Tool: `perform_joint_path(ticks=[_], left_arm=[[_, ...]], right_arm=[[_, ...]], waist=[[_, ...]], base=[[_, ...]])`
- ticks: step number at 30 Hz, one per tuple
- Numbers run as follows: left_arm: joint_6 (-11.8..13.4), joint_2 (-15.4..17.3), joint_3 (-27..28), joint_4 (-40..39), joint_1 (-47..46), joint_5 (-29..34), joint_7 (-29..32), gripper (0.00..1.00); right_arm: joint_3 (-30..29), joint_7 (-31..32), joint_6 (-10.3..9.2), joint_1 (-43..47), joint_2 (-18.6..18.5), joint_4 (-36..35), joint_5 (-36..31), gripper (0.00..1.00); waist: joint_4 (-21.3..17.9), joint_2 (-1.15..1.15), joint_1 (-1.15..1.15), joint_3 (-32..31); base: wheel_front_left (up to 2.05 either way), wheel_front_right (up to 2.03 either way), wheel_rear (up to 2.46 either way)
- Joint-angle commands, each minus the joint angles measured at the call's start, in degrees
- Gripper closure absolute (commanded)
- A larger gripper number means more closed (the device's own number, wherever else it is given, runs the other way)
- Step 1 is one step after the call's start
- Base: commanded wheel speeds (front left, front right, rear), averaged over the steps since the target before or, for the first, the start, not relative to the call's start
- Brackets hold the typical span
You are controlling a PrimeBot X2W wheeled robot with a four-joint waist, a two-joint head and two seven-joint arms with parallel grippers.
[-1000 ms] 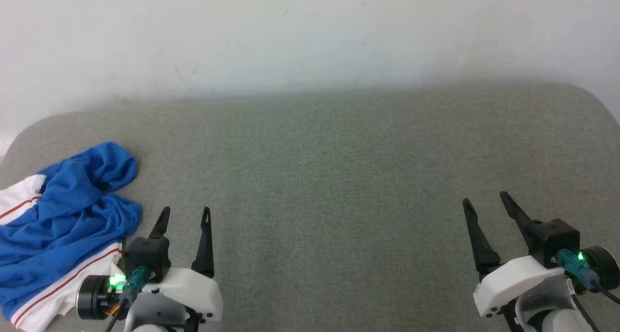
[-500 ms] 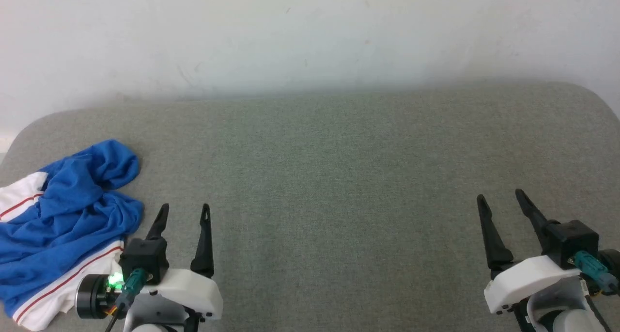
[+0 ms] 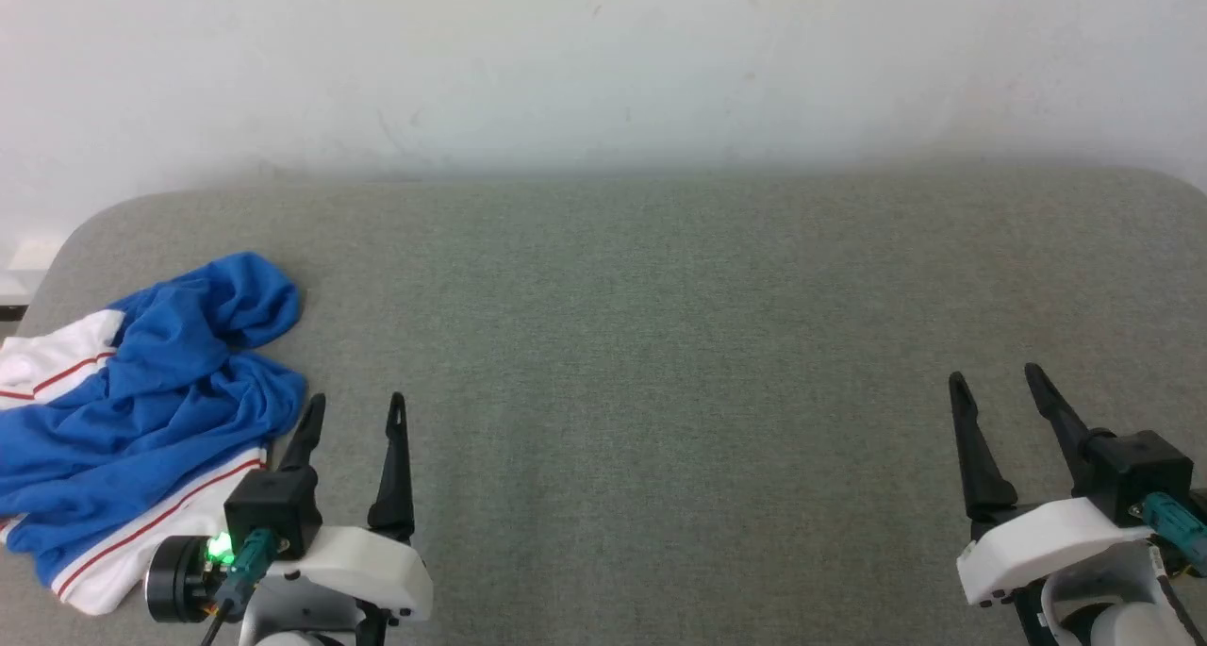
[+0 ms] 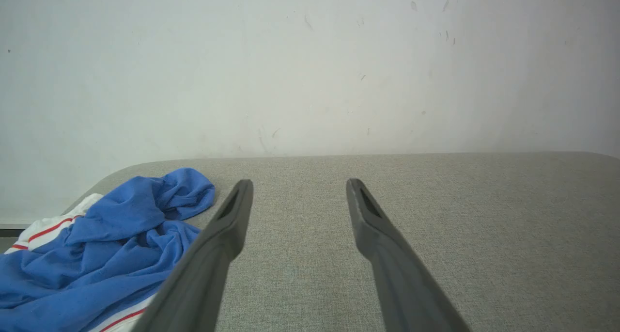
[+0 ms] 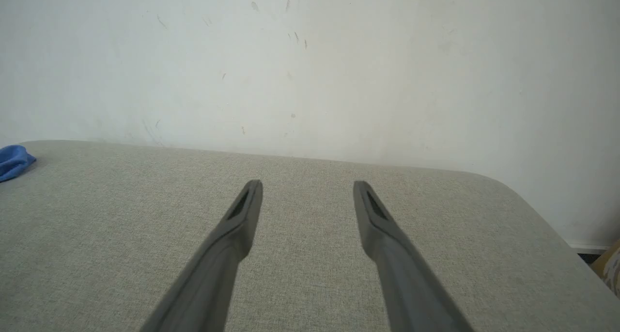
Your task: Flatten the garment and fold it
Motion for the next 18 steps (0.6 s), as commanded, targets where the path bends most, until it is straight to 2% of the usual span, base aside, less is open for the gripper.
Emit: perform_joint_path(ticks=[1,18], left_arm=[[0.59,-0.09,0.01,-0.29,0.62,-0.52,-0.71,0.0],[1.61,-0.14,-0.63,-0.59,1.06,-2.34,-2.62,0.0]], right_arm=[[-0.47,-0.73,-0.03,0.41,0.07,-0.18,0.41,0.0],[-0.37,-2.64,-0.05,0.06,0.11,-0.34,-0.33,0.0]], waist=[[0.78,0.0,0.0,0.26],[6.46,0.0,0.0,1.34]], base=[[0.0,0.0,0.0],[0.0,0.0,0.0]])
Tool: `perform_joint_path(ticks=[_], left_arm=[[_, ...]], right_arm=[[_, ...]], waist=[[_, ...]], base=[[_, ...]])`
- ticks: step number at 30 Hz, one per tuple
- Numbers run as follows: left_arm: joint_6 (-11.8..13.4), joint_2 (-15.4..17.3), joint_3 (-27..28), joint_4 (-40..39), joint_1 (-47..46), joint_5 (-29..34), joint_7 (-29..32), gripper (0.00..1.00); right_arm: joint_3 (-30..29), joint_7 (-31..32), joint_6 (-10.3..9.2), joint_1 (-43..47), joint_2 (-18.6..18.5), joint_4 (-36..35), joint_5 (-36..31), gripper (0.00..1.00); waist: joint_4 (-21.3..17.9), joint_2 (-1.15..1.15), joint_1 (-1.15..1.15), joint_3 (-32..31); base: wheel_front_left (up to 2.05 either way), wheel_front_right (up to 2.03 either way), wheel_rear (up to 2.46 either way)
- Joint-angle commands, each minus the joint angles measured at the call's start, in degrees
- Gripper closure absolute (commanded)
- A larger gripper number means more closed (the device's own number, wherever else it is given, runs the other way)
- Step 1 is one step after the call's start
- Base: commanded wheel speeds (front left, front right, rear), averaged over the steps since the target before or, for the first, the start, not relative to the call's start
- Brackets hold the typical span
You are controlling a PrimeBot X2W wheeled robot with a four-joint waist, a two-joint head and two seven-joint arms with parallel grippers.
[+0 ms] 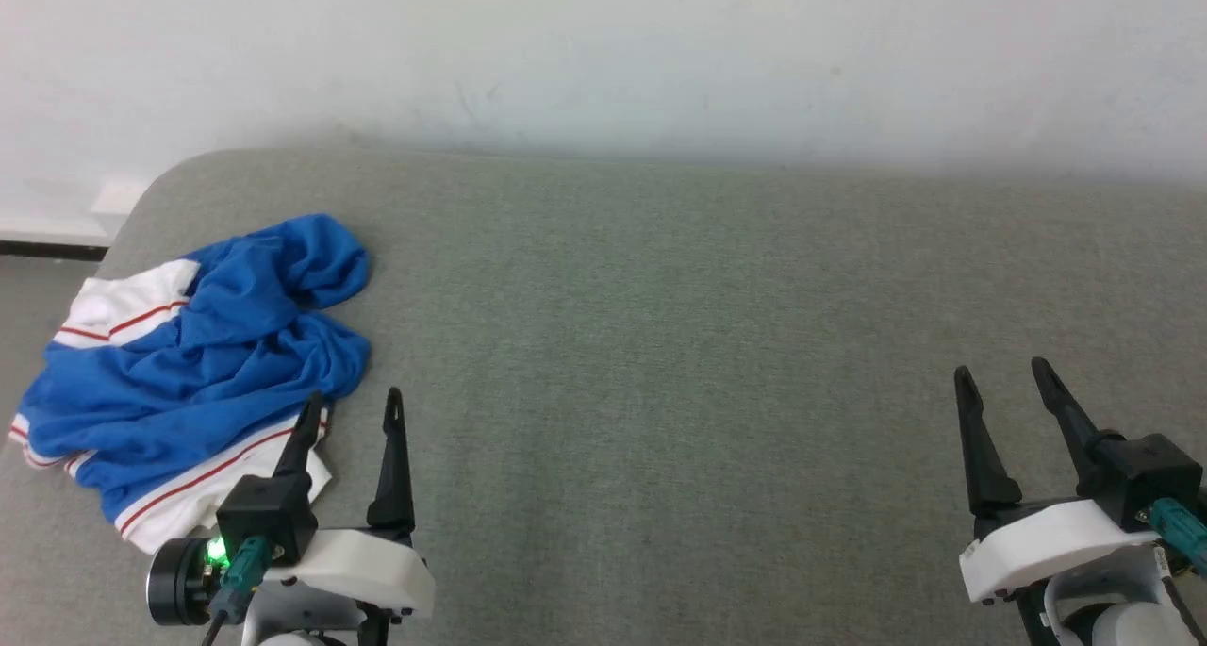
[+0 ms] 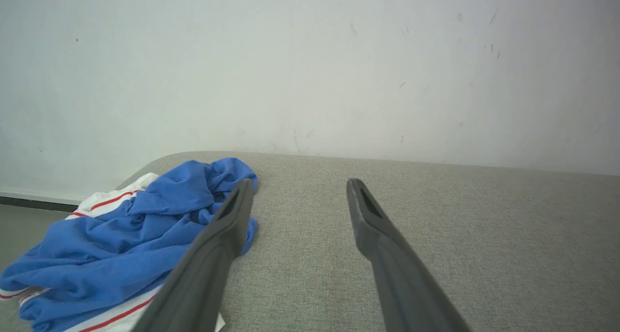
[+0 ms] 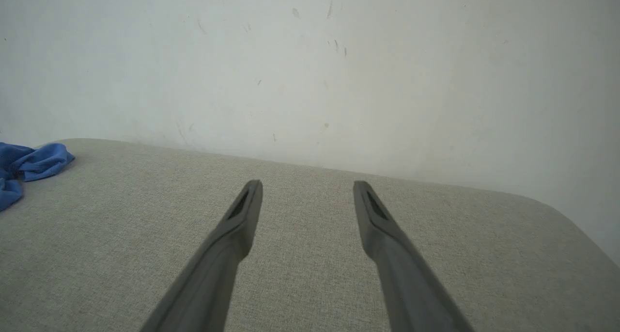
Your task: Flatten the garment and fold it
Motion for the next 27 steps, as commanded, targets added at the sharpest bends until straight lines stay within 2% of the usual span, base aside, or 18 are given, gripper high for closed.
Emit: perform_joint_path(ticks=[1,27], left_arm=[[0.65,-0.14,-0.21,-0.31,0.93,-0.66,-0.7,0.0],[1.77,-0.21,-1.67,-0.2,2.31,-3.18,-3.81,0.0]], right_arm=[[0.08,-0.56,-0.05,0.07,0.11,-0.22,-0.25,0.0],[3.2,-2.15,-0.08,0.02,0.17,0.54,-1.27,0.0]], waist=[[1.06,0.0,0.0,0.25],[12.55,0.0,0.0,0.61]], base=[[0.0,0.0,0.0],[0.0,0.0,0.0]])
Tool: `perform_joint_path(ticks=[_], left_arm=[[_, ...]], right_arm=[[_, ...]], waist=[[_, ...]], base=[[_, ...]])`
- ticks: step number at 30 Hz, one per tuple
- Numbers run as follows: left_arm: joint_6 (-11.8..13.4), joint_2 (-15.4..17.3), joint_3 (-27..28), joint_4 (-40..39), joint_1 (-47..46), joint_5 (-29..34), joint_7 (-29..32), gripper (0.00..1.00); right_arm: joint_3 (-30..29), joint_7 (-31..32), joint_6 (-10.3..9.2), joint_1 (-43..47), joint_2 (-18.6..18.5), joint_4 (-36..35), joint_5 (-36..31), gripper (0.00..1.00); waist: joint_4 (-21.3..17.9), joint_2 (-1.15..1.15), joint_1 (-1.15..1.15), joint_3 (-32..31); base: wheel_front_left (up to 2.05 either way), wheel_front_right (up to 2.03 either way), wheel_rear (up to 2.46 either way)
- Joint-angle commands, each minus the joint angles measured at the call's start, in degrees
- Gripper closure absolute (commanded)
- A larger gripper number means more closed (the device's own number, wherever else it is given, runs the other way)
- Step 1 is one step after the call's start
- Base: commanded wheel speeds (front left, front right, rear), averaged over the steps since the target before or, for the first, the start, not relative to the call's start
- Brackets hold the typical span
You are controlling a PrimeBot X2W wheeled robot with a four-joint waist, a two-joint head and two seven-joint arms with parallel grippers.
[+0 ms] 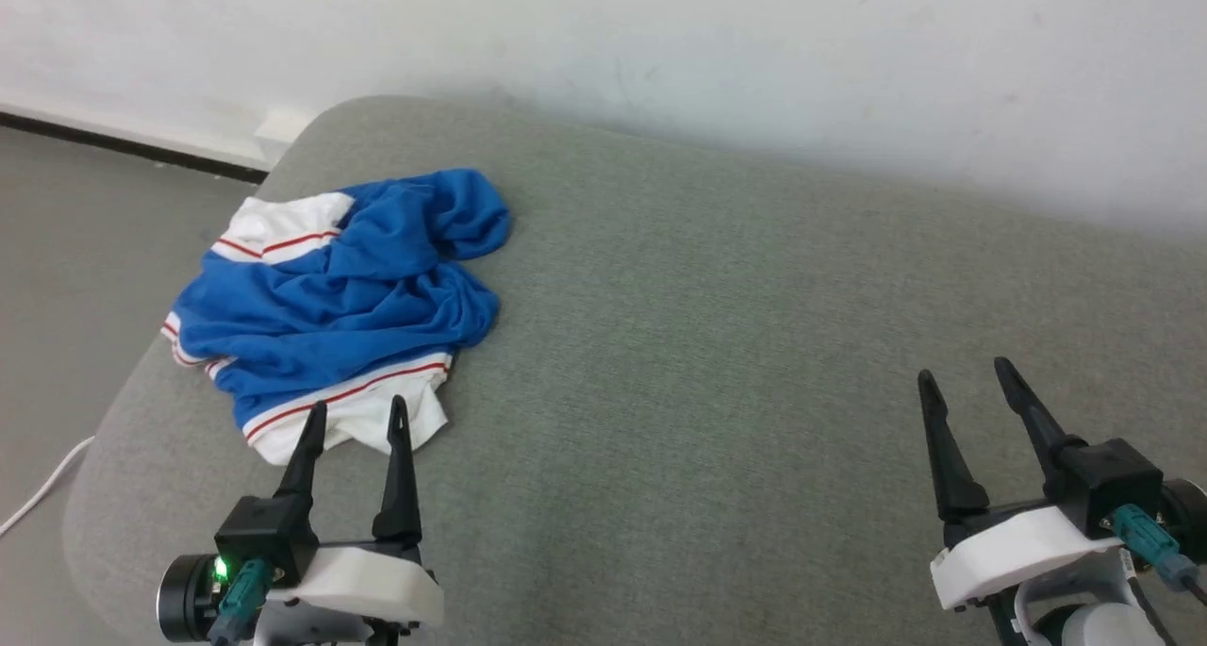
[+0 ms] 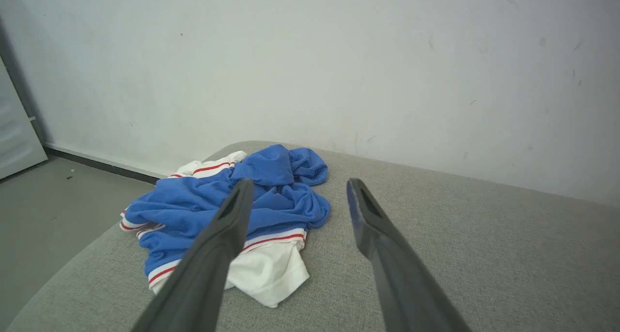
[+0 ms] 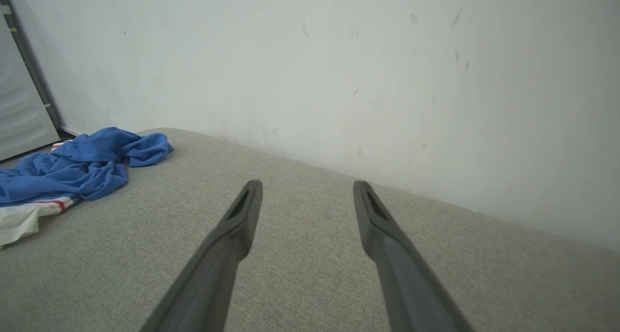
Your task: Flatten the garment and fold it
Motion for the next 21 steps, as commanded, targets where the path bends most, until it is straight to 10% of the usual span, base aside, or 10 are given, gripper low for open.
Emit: perform_joint_path(ticks=[1,21], left_arm=[[0.35,-0.21,-0.22,0.0,1.09,-0.5,-0.66,0.0],[0.65,-0.26,-0.05,0.61,2.72,-2.12,-3.06,0.0]], right_arm=[[0.27,-0.63,-0.08,0.07,0.14,0.21,-0.28,0.0],[3.39,-1.92,-0.1,0.07,0.18,1.27,0.02,0.0]], waist=[[1.49,0.0,0.0,-0.24],[9.2,0.0,0.0,-0.51]], base=[[0.0,0.0,0.0],[0.0,0.0,0.0]])
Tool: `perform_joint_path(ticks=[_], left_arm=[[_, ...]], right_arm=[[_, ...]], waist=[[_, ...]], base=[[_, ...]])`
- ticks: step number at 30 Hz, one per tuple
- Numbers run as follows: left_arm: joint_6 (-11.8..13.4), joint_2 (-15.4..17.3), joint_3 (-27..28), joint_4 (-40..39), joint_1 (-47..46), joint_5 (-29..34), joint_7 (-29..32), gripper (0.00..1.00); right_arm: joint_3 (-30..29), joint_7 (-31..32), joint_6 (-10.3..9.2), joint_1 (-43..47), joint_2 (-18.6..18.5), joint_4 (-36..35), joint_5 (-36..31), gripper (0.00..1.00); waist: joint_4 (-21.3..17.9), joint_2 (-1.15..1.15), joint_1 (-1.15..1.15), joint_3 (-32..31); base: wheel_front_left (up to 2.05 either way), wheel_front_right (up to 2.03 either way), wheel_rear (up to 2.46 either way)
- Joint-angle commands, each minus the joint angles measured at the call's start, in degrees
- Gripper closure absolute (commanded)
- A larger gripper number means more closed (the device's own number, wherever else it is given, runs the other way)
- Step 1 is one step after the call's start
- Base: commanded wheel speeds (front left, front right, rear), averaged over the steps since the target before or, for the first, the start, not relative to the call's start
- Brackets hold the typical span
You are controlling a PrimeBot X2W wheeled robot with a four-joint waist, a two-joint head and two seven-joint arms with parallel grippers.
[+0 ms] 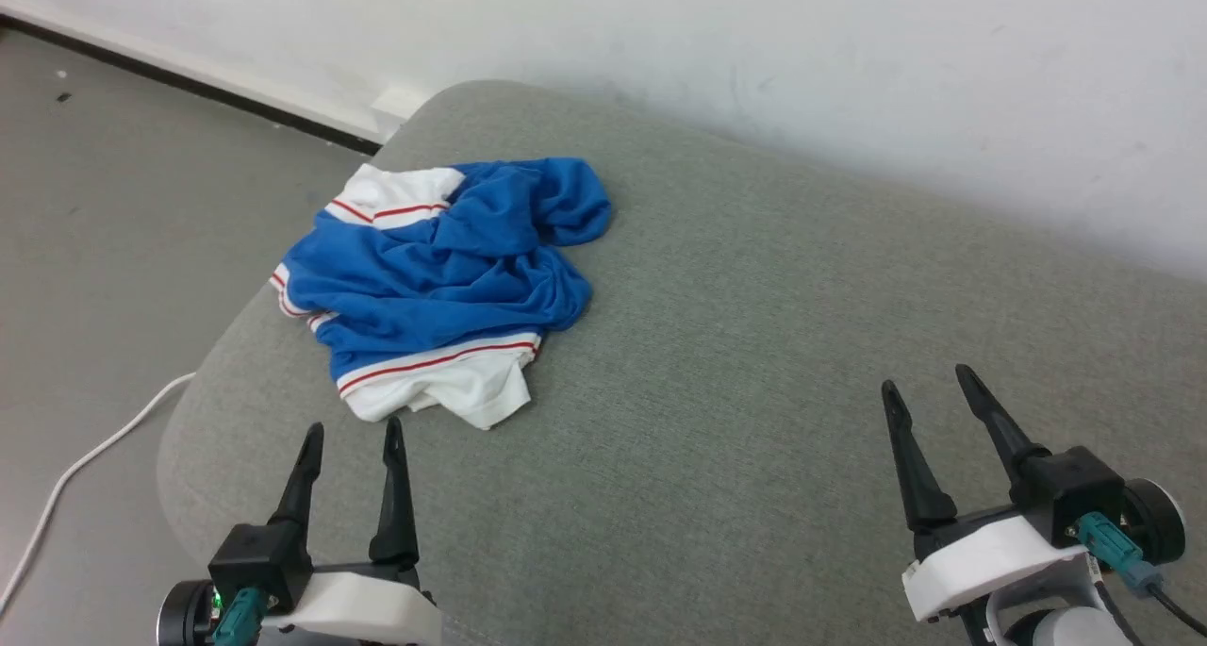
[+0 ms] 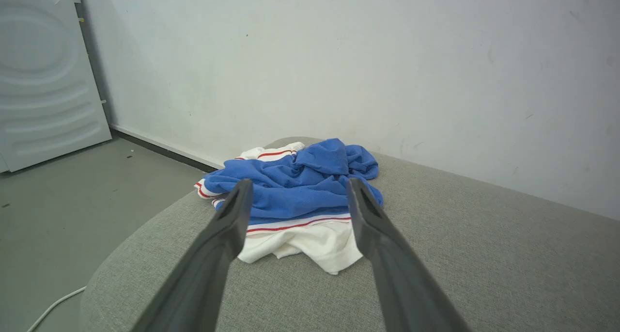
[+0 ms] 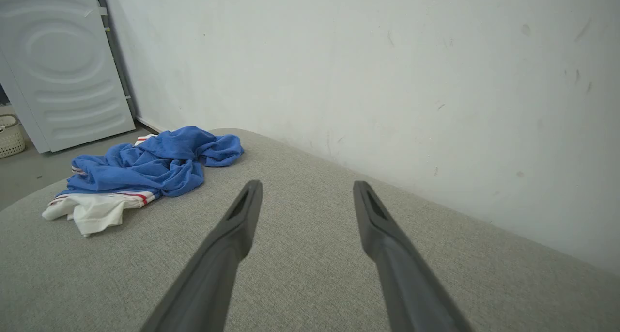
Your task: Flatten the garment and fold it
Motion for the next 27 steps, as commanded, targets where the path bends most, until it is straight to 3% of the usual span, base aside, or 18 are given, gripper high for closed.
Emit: perform_joint_path(ticks=[1,27], left_arm=[[0.62,-0.25,-0.02,0.12,0.63,-0.54,-0.71,0.0],[1.66,-0.31,-0.74,-0.28,1.33,-2.08,-3.58,0.0]], right_arm=[[0.02,-0.6,-0.1,0.05,0.16,0.16,-0.08,0.0],[0.39,-2.47,-0.12,-0.19,0.22,0.47,-0.3,0.0]], waist=[[1.1,0.0,0.01,0.19],[7.45,0.0,0.01,1.09]], base=[[0.0,0.0,0.0],[0.0,0.0,0.0]])
